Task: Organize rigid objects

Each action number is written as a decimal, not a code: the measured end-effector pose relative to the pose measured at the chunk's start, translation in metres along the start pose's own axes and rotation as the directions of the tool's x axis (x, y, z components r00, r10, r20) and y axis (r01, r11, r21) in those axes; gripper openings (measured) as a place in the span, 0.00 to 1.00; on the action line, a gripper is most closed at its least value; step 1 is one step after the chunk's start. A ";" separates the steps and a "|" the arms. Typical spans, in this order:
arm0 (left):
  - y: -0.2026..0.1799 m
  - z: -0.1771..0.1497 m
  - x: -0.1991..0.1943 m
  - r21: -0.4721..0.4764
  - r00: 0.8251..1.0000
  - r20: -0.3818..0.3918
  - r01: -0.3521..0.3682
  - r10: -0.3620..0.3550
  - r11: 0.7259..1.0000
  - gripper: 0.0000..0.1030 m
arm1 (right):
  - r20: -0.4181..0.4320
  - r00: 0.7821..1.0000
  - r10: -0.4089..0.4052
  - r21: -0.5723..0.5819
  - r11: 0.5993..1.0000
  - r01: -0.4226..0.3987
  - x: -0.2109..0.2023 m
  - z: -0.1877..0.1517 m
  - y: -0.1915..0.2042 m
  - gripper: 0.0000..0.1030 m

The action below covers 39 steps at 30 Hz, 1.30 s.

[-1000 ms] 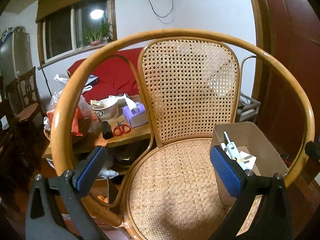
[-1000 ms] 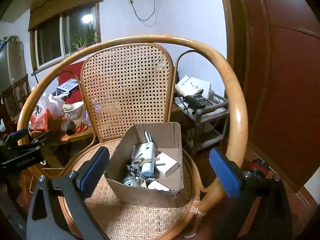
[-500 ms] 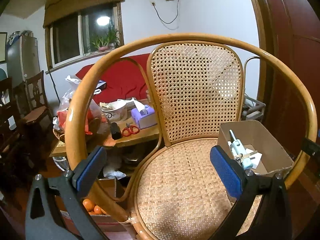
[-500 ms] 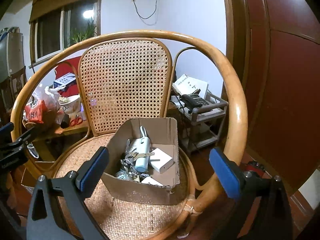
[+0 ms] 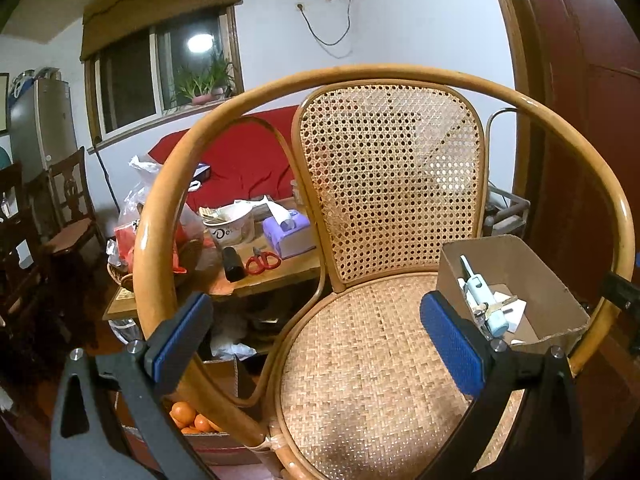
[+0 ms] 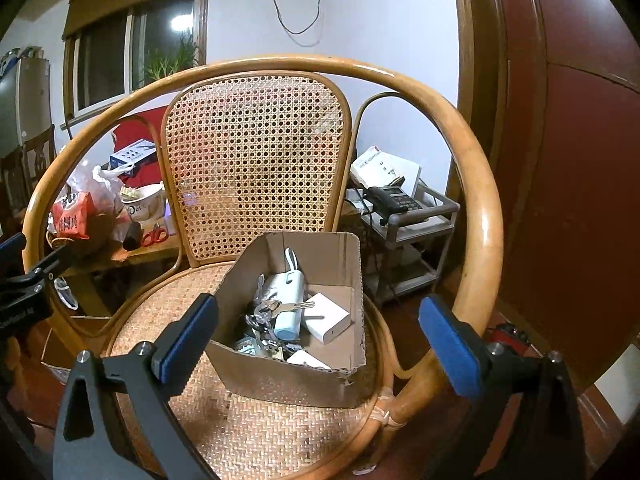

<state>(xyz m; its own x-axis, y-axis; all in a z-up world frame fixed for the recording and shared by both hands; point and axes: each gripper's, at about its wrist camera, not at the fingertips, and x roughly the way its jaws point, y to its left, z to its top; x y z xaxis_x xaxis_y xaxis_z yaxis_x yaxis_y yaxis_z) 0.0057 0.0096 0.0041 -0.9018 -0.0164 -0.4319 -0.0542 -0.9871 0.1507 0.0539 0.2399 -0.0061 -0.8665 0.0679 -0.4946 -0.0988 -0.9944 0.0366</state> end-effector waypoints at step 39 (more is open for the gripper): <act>0.001 0.000 0.000 0.006 1.000 -0.002 0.000 0.000 1.000 1.00 | 0.004 1.000 -0.024 -0.016 1.000 0.024 -0.004 0.000 -0.004 1.00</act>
<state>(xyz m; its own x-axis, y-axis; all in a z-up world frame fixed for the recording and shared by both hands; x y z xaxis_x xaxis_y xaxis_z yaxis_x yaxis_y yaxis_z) 0.0059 0.0090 0.0047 -0.9010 -0.0163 -0.4335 -0.0572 -0.9861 0.1560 0.0578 0.2436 -0.0044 -0.8657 0.0922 -0.4921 -0.1118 -0.9937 0.0104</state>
